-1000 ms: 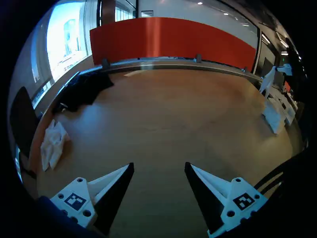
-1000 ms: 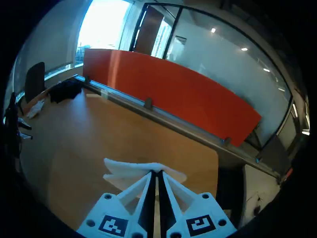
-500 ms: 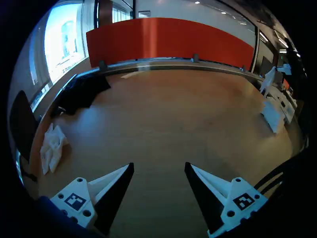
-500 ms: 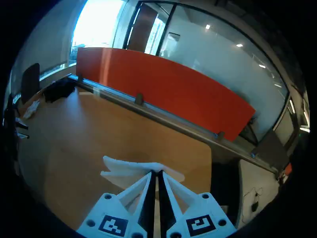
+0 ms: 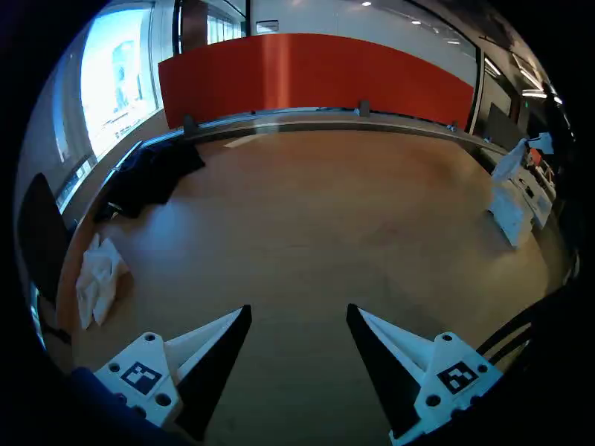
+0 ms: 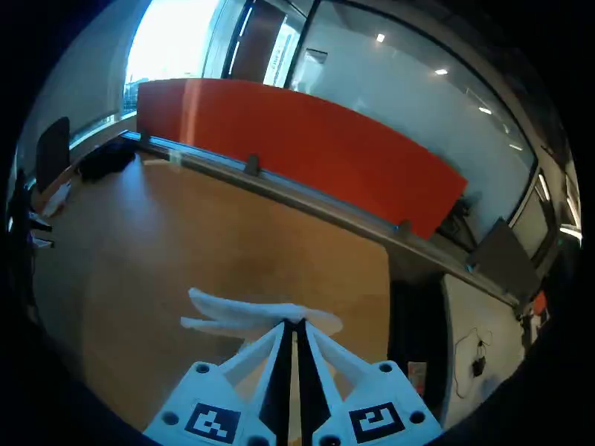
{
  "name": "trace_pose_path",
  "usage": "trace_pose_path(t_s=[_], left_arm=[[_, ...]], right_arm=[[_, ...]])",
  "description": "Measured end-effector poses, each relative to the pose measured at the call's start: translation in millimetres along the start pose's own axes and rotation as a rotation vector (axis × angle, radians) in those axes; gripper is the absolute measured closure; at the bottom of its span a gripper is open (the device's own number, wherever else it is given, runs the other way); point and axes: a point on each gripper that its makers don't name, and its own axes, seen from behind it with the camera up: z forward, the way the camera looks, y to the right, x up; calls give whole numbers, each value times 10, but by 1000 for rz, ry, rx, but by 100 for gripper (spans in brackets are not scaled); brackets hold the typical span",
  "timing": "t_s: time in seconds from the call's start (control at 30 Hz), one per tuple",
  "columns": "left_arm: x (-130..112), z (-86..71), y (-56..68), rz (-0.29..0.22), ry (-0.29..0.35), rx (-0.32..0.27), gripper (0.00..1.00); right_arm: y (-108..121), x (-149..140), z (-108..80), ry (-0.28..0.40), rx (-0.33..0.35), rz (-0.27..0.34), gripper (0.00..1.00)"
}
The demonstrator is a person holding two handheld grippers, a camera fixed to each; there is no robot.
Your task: Fold towel
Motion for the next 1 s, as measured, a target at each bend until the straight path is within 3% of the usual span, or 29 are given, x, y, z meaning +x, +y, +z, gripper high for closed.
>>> trace_pose_path(t_s=[0.5, 1.0], left_arm=[[-17, -32, 7, 1, 0, 2, 5], [-16, -54, -3, 8, 1, 8, 5]], right_arm=[[59, -787, -231, -100, -51, 70, 95], [165, -1325, -160, -187, -103, 147, 95]])
